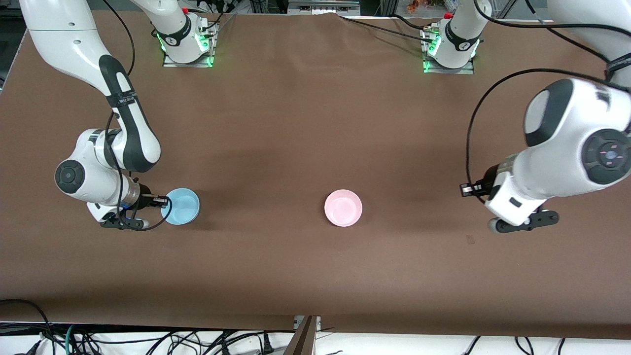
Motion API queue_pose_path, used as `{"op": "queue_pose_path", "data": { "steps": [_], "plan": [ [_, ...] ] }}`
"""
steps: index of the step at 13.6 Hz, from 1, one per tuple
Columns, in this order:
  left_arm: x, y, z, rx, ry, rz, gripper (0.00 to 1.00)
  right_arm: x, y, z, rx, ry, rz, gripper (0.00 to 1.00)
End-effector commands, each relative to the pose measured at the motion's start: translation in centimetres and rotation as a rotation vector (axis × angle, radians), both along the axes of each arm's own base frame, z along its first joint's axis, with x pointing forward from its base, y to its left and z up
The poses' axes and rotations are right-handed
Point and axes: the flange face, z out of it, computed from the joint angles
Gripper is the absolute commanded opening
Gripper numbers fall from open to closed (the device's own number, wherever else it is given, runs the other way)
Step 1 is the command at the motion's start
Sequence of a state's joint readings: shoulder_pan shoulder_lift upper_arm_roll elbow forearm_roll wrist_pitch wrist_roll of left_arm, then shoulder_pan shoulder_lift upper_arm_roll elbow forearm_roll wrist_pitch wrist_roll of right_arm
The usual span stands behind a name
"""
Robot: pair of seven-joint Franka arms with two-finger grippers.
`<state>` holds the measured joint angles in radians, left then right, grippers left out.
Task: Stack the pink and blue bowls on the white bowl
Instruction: 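Grasp the blue bowl rim with the right gripper and lift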
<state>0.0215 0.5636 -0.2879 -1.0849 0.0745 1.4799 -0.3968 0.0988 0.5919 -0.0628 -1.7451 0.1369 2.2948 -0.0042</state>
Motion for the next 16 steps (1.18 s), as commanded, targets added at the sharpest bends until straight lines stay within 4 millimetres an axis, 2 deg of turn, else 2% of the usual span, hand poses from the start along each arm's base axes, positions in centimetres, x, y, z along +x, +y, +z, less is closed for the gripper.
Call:
{"op": "queue_pose_path", "data": {
  "steps": [1, 2, 5, 9, 11, 12, 14, 16],
  "plan": [
    [-1.1, 2.7, 3.8, 0.013, -0.008, -0.057, 0.0, 1.2, 2.2, 2.1, 0.039, 0.008, 0.003, 0.0],
    [-1.5, 3.6, 4.5, 0.014, 0.001, -0.056, 0.0, 1.5, 3.6, 3.2, 0.05, 0.004, 0.015, 0.0],
    [-3.1, 5.6, 8.0, 0.018, 0.032, -0.043, 0.0, 1.5, 10.3, 6.1, 0.119, 0.008, -0.04, 0.0],
    [-6.6, 6.7, 14.0, 0.033, 0.054, -0.034, 0.0, 0.1, 23.6, 10.2, 0.194, -0.007, -0.12, 0.0],
    [-7.4, 8.3, 15.1, 0.037, 0.054, -0.01, 0.0, -1.9, 30.8, 10.4, 0.206, 0.01, -0.145, 0.0],
    [-8.3, 8.3, 16.6, 0.04, 0.031, -0.009, 0.0, -3.5, 35.1, 10.6, 0.206, 0.015, -0.159, 0.0],
    [-8.9, 7.6, 16.3, 0.046, 0.04, -0.035, 0.0, -4.8, 40.9, 10.2, 0.223, 0.022, -0.212, 0.0],
    [-9.5, 6.2, 14.9, 0.072, 0.017, -0.046, 0.0, -5.0, 44.3, 9.9, 0.247, 0.013, -0.239, 0.0]
  ]
}}
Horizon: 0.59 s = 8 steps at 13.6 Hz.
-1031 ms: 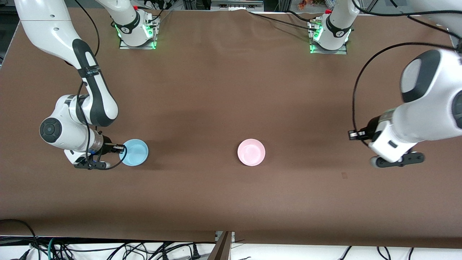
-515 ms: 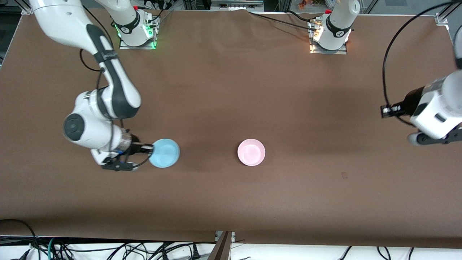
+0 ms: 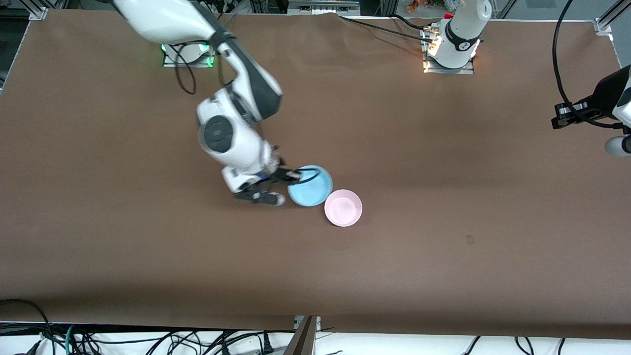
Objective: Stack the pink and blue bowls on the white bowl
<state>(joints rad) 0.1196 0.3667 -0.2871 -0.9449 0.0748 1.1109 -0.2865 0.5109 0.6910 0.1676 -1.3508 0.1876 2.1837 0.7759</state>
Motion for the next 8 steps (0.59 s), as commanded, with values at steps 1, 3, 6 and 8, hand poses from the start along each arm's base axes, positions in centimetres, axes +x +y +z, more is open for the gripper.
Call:
{"op": "queue_pose_path", "data": {
  "steps": [1, 3, 6, 8],
  "plan": [
    [-1.5, -1.8, -2.0, 0.044, -0.035, -0.036, 0.0, 2.0, 2.7, -0.5, 0.023, -0.023, -0.045, 0.0],
    [-1.3, -1.0, -3.6, 0.008, -0.056, -0.012, 0.0, 2.8, 3.0, -1.1, 0.034, -0.036, -0.052, 0.0],
    [-1.1, -1.0, -5.4, -0.006, -0.094, -0.027, 0.0, 3.2, 3.9, -2.7, 0.037, -0.095, -0.037, 0.0],
    [-1.6, -0.9, -6.8, -0.005, -0.123, -0.025, 0.0, 3.0, 4.4, -4.7, 0.024, -0.123, -0.022, 0.0]
  ]
}}
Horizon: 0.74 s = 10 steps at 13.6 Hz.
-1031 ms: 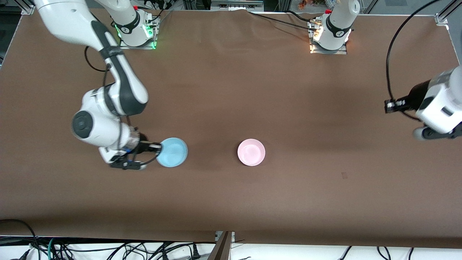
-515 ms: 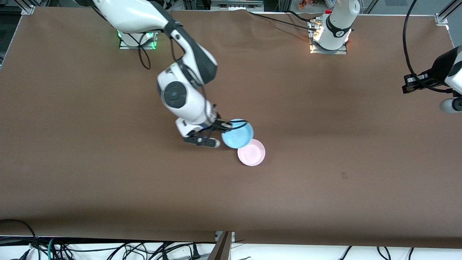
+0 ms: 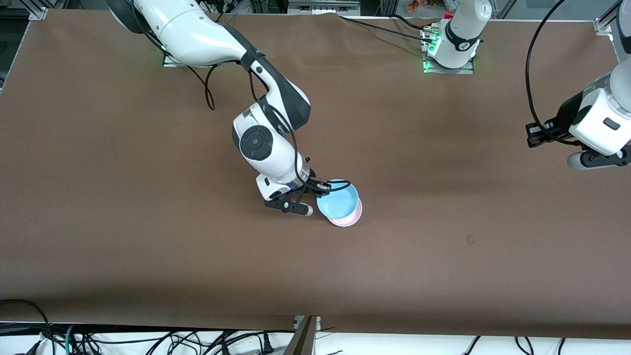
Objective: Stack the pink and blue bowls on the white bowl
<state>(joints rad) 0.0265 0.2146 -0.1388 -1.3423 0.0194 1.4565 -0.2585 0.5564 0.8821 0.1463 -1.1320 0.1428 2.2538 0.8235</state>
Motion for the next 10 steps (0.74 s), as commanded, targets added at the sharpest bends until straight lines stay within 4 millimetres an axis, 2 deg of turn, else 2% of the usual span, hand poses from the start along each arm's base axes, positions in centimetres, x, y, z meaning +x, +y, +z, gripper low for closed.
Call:
{"op": "queue_pose_path", "data": {
  "steps": [1, 5, 8, 9, 10],
  "plan": [
    [-2.2, -0.1, -1.0, -0.007, -0.042, -0.021, 0.0, 0.0, 1.5, -2.2, -0.019, -0.046, 0.025, 0.0],
    [-4.0, 1.1, -2.4, -0.004, -0.077, -0.069, 0.01, -0.2, 1.7, -2.7, -0.025, -0.052, 0.035, 0.0],
    [-4.1, 1.0, -2.4, -0.007, -0.077, -0.07, 0.03, -0.5, 2.1, -3.0, -0.024, -0.053, 0.039, 0.0],
    [-3.9, 0.8, -2.6, -0.018, -0.075, -0.07, 0.07, -0.6, 2.3, -3.3, -0.021, -0.056, 0.04, 0.0],
    [-3.8, 0.8, -2.6, -0.024, -0.076, -0.069, 0.24, -0.5, 2.3, -3.7, -0.015, -0.064, 0.036, 0.0]
  ]
}}
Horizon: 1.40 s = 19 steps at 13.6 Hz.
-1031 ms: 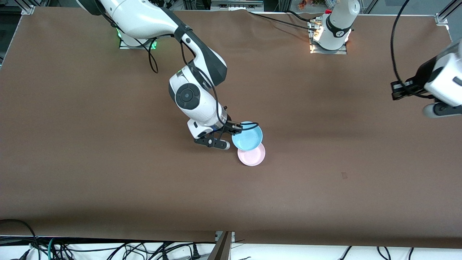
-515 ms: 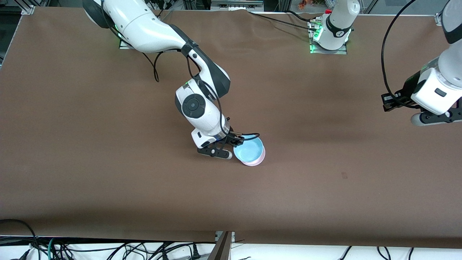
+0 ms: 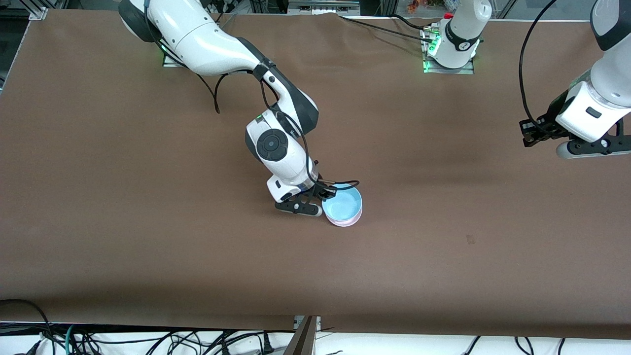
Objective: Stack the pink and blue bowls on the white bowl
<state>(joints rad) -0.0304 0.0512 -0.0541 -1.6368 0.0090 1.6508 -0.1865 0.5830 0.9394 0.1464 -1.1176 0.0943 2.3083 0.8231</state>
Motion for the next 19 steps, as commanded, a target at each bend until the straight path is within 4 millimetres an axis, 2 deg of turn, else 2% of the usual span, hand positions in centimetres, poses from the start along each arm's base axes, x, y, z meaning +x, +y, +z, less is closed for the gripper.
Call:
{"op": "queue_pose_path", "data": {
  "steps": [1, 2, 4, 8, 9, 14, 17, 18, 19],
  "plan": [
    [-0.5, -0.1, 0.1, -0.031, -0.015, -0.022, 0.36, 0.4, 0.6, -1.2, 0.012, -0.031, -0.001, 0.0],
    [-0.5, -0.1, 0.1, -0.031, -0.013, -0.022, 0.5, 0.2, 0.8, -1.5, 0.013, -0.034, 0.001, 0.0],
    [-0.2, -0.2, -0.2, -0.031, -0.013, -0.023, 0.72, 0.3, 0.8, -1.5, 0.014, -0.036, 0.002, 0.0],
    [0.1, -1.5, 0.0, -0.035, -0.043, -0.044, 0.97, 0.4, 0.6, -1.7, 0.007, -0.037, 0.006, 0.0],
    [0.1, -1.5, 0.1, -0.035, -0.047, -0.044, 1.0, 0.4, 0.5, -1.9, 0.004, -0.036, 0.012, 0.0],
    [-0.3, -2.0, 2.9, -0.035, -0.053, -0.052, 1.0, 0.3, 0.5, -2.0, -0.001, -0.031, 0.018, 0.0],
    [-0.3, -2.0, 2.6, -0.034, -0.045, -0.064, 1.0, 0.3, 0.5, -2.5, -0.002, -0.028, 0.015, 0.01],
    [-0.3, -2.0, 2.7, -0.034, -0.047, -0.064, 1.0, 0.3, 0.5, -2.5, -0.003, -0.029, 0.016, 0.11],
    [-0.3, -2.1, 2.8, -0.033, -0.048, -0.066, 1.0, 0.4, 0.4, -2.5, -0.004, -0.03, 0.015, 0.27]
  ]
}}
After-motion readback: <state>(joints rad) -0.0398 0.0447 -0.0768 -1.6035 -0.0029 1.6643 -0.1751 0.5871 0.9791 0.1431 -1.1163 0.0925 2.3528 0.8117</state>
